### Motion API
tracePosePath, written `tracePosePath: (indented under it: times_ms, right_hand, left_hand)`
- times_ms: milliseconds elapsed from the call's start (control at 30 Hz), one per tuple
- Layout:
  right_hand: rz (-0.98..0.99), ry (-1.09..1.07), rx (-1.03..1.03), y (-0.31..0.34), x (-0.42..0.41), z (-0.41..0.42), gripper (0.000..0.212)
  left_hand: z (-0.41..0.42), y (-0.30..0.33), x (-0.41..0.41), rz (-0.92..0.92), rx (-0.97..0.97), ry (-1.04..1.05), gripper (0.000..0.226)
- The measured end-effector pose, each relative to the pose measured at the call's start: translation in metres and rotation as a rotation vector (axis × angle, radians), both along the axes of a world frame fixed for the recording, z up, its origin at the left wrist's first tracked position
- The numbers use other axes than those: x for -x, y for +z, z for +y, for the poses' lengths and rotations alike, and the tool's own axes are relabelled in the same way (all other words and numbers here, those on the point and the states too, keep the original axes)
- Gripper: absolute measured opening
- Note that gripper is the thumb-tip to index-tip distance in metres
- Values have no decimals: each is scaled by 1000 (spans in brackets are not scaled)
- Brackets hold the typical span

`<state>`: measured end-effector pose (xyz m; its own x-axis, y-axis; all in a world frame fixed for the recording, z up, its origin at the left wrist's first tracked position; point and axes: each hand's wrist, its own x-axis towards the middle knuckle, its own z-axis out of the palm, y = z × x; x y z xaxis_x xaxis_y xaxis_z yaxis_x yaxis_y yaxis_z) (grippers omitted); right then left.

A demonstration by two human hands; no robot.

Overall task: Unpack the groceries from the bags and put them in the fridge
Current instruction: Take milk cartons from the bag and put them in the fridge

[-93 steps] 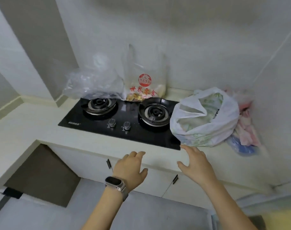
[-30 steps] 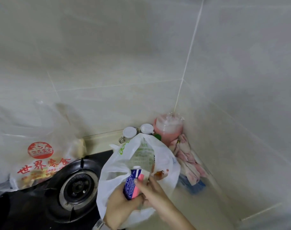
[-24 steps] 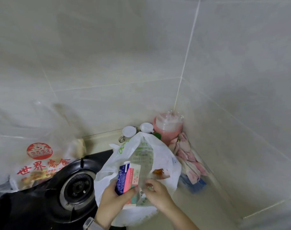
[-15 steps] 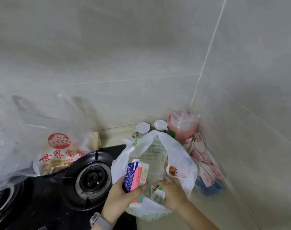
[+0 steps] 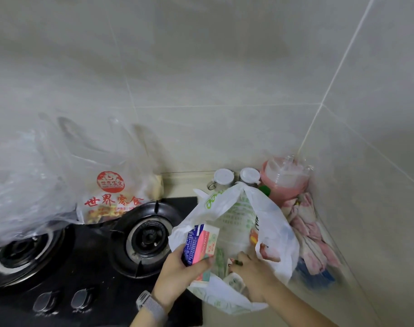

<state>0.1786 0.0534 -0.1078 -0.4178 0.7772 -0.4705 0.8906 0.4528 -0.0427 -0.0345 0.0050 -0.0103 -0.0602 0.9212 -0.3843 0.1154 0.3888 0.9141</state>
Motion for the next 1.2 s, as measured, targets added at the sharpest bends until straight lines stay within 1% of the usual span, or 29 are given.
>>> tracePosePath:
  times_ms: [67,100,133,167,233,267,300,367,433,533,567,700,767,867,967,1100,1133,1200]
  right_hand:
    - [125,-68,-33,-2,-7,-1,67]
    - [203,-137,-43,-3,-10,-2,67]
    - [304,-242,-36,-2,-10,-3,62]
    - [447,-374,-15,0,-9,-6,54]
    - [745,-660,60,5,-8,-11,44]
    - [849,-777,97,12,-8,-14,42]
    - [944,-865,129,20,-7,-17,43]
    - [1163,-1022,228,39,-4,-27,44]
    - [1322,-1122,320,58,-1,-39,46]
    - [1459,-1208,410,88,1,-61,42]
    - [1505,-1239,424,97,2,-69,43]
    - [1678,-1335,334,122,7,-103,61]
    - [1708,-1385,260,130,8,-123,66]
    - [1750,-1470,125,136,4,-156,62]
    - [1840,-1554,-14,141,-2,-198,64]
    - [1915,-1684,-245,144,-8,-265,74]
    - [1920,-1719,-307,144,-8,-284,70]
    - [1923,-1794,-415,148,-6,-321,56]
  left_hand:
    - [-1,1,-1,-13,10,8,34]
    - [-1,2,-2,-18,11,7,35]
    - [-2,2,-3,-25,14,3,36]
    - [-2,3,-4,-33,14,-2,36]
    - [-2,6,-7,-49,4,-17,39]
    - [-2,9,-9,-58,-5,-22,42]
    - [-3,11,-11,-65,-14,-26,42]
    - [-3,13,-13,-69,-26,-45,36]
    - [-3,17,-14,-85,-35,-77,33]
    - [-1,28,-15,-118,-48,-115,32]
    - [-1,33,-16,-134,-50,-136,32]
    - [-3,42,-21,-175,-69,-271,28]
    - [-8,46,-27,-197,-67,-325,28]
    - [-18,47,-42,-243,-69,-438,30]
    - [-33,47,-64,-263,-61,-592,41]
    - [-66,47,-98,-253,-23,-785,29]
    - [-76,47,-106,-254,4,-840,30]
    - [-99,48,-123,-253,33,-959,33]
